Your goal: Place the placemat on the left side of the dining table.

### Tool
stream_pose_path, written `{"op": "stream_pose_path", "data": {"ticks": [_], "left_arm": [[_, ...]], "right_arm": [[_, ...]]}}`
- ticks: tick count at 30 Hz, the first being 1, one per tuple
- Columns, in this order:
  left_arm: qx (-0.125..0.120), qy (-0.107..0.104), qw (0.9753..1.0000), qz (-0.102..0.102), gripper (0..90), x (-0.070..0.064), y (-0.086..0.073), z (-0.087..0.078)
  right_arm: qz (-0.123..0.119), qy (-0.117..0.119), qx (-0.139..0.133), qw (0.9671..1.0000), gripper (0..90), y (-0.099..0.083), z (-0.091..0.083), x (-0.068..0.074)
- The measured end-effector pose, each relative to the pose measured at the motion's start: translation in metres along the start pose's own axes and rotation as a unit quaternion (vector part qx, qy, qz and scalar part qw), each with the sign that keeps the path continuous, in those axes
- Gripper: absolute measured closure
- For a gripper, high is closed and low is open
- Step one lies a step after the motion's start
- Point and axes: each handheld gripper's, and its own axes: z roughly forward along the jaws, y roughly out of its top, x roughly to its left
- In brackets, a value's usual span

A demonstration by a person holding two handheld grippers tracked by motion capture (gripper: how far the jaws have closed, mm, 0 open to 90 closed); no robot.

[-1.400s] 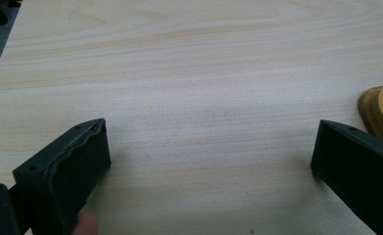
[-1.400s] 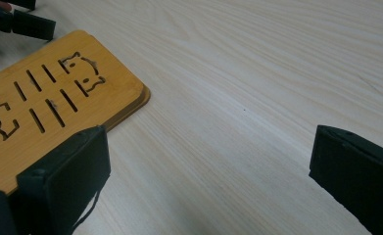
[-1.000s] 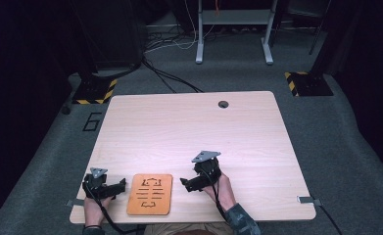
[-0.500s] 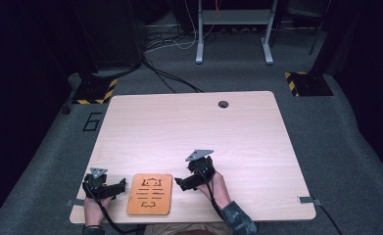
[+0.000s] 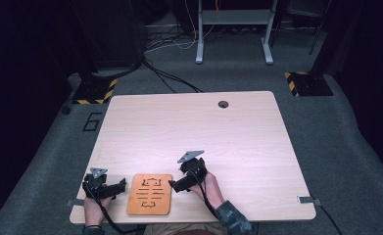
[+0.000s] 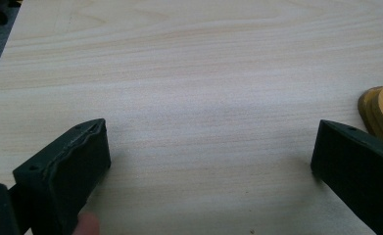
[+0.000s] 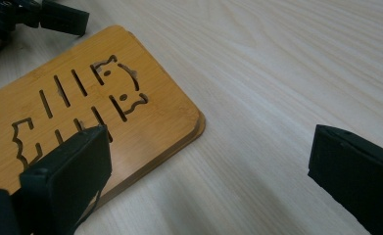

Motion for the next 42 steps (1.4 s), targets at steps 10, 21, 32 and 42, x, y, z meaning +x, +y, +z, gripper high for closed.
{"op": "stream_pose_path", "data": {"ticks": [10, 21, 32, 42], "left_arm": [[-0.001, 0.001, 1.0, -0.001, 1.0, 0.0, 0.0, 0.0], [-0.001, 0.001, 1.0, -0.001, 1.0, 0.0, 0.0, 0.0], [0.0, 0.001, 1.0, -0.001, 1.0, 0.0, 0.0, 0.0], [0.0, 0.001, 1.0, 0.0, 1.0, 0.0, 0.0, 0.0]], "right_arm": [[-0.017, 0.002, 0.025, 0.9996, 1.5, 0.002, 0.016, 0.014], [-0.047, -0.007, 0.044, 0.9979, 2.0, 0.004, 0.03, 0.025], [-0.043, -0.01, 0.056, 0.9975, 1.8, 0.002, 0.037, 0.028], [-0.024, -0.005, 0.063, 0.9977, 1.4, 0.0, 0.036, 0.021]]}}
